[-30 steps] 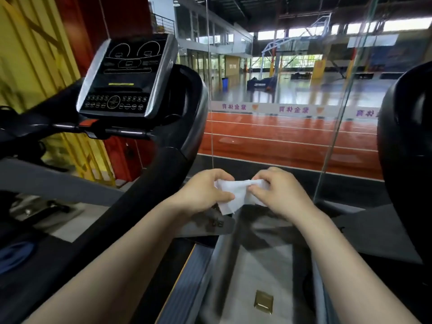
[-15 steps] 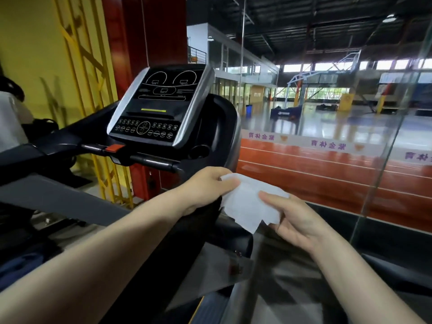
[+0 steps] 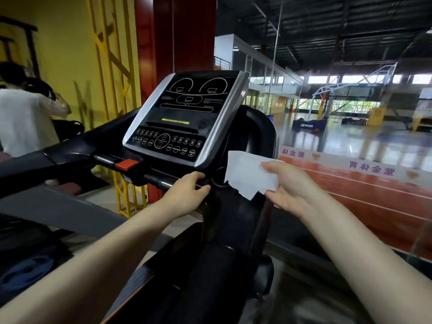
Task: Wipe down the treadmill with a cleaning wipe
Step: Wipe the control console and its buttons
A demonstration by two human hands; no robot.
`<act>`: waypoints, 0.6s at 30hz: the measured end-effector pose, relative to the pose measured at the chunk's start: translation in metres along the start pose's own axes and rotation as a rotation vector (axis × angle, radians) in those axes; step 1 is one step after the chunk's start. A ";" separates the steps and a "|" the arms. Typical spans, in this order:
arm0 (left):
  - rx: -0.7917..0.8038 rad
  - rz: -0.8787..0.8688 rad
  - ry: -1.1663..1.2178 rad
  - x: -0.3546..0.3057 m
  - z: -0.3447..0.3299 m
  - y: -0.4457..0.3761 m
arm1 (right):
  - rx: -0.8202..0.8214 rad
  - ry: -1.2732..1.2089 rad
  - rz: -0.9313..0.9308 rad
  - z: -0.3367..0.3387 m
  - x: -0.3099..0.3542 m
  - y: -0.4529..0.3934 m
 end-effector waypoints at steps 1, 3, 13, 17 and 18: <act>-0.021 0.016 -0.007 0.006 -0.004 -0.010 | -0.004 0.028 0.013 -0.010 0.002 -0.017; -0.064 0.023 -0.008 0.013 -0.013 -0.029 | 0.000 0.097 0.041 -0.030 0.007 -0.048; -0.209 0.121 -0.172 0.039 -0.048 -0.083 | 0.005 0.471 0.938 -0.132 0.101 -0.166; -0.213 0.154 -0.262 0.051 -0.050 -0.089 | 0.149 1.033 1.359 -0.199 0.077 -0.188; -0.223 0.172 -0.298 0.054 -0.049 -0.091 | 0.230 1.243 1.408 -0.210 0.056 -0.193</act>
Point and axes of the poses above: each hand's wrist, its own y-axis away from the middle knuckle, its own z-axis out of the back of the hand, x = y × z, the point moved 7 cm from there along -y, towards the middle knuckle, and after that the axes turned 11 degrees about -x, right-handed, at the moved point
